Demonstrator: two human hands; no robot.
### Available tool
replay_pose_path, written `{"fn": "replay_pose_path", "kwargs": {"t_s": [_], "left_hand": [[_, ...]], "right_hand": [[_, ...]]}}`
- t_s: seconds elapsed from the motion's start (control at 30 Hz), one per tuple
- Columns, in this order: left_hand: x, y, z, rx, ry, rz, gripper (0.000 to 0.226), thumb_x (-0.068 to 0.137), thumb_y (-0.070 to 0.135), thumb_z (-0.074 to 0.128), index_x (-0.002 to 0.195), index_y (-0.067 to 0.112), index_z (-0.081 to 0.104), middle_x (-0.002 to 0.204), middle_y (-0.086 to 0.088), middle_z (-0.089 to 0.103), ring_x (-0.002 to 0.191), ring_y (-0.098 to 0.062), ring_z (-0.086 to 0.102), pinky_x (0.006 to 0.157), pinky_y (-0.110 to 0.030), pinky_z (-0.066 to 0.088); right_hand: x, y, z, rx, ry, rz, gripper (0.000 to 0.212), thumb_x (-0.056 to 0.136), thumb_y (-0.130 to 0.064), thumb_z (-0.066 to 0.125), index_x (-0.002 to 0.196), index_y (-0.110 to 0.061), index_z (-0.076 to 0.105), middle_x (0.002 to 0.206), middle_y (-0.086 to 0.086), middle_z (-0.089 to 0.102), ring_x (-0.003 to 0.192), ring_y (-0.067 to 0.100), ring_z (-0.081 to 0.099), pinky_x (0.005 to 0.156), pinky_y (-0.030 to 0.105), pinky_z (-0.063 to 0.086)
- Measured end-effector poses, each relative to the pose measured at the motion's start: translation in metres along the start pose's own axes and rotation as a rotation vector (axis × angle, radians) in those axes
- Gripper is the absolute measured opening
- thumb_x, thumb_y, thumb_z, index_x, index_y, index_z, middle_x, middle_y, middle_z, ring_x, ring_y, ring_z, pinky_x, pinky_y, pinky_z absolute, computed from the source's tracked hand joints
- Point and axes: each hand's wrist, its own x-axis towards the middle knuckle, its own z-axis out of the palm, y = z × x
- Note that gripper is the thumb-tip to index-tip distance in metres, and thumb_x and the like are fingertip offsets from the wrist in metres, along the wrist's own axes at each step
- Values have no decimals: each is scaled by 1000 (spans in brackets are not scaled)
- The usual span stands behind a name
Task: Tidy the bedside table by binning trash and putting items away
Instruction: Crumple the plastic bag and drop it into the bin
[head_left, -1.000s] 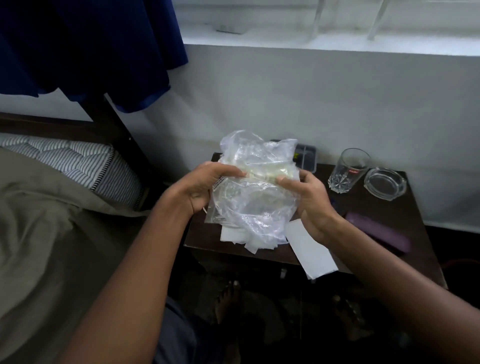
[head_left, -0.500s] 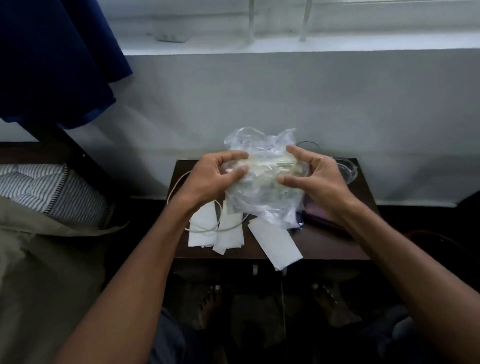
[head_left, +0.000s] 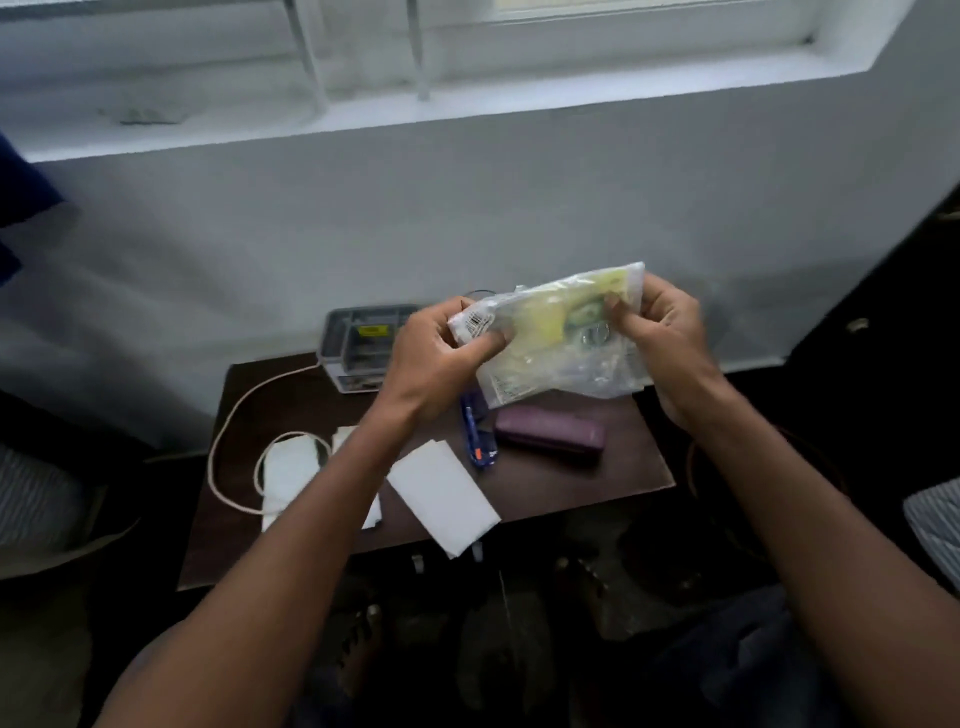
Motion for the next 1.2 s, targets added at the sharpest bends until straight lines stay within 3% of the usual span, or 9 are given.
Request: {"fn": "replay_pose_path", "kwargs": {"t_s": [0.13,0.27,0.37,0.47,0.57,0.77,0.87,1.03,1.2], "left_hand": [[10,-1,60,-93,12,-80,36,85,45,79,106,17,73,100,-14,80,93,-41,76,85,-63,61],[15,-11,107,-31,31,-129,23,95,34,76,107,16,68,83,-5,73,68,-14,64,63,-38,55],[9,-19,147,-53,-54,-228,38,90,40,79,116,18,65,90,0,72,69,-19,67,54,-36,57],[4,-17,186,10,-145,-300,71,71,62,77,128,26,55,111,-2,73,88,-22,73,74,-47,65],[2,-7,215,221,-115,-150,56,87,43,77,134,22,53,117,3,69,94,-17,72,92,-38,57],[-10,2,291,289,-363,-20,33,95,26,73,127,21,66,123,0,67,88,-11,68,84,-29,54],[-16,-4,320,347,-507,-15,39,96,30,73,133,21,62,131,-1,61,94,-13,68,87,-31,55],[-11,-14,331,409,-590,24,38,97,33,71,132,23,60,132,0,54,89,-9,68,80,-31,57],[-1,-21,323,460,-556,15,37,95,37,73,128,26,62,129,1,57,97,-15,69,86,-37,60]], "right_hand": [[9,8,-36,16,77,61,15,101,-21,72,110,-10,75,103,10,81,89,24,76,83,42,63],[4,19,-83,-62,-139,226,41,87,0,83,125,-2,69,117,12,80,96,18,78,83,28,63],[-1,29,-124,-197,-135,291,45,83,13,80,126,3,70,115,16,79,90,18,78,76,26,64],[-9,44,-175,-300,-44,373,41,85,19,74,118,-4,71,101,8,78,77,8,76,74,30,63],[-22,73,-230,-668,146,470,39,82,8,76,110,-20,78,103,9,78,92,25,75,94,46,60],[-40,135,-277,-1022,355,705,34,97,-5,56,126,-14,73,126,18,72,118,41,68,80,32,45],[-37,160,-278,-1068,281,771,40,101,-5,56,140,-6,60,137,22,66,124,42,66,81,35,49],[-37,184,-277,-1047,-44,939,82,87,-27,87,154,-5,45,156,19,54,142,35,55,110,40,51],[-27,167,-259,-1118,-69,873,47,89,-18,84,131,-4,66,137,18,68,126,35,67,87,35,52]]}}
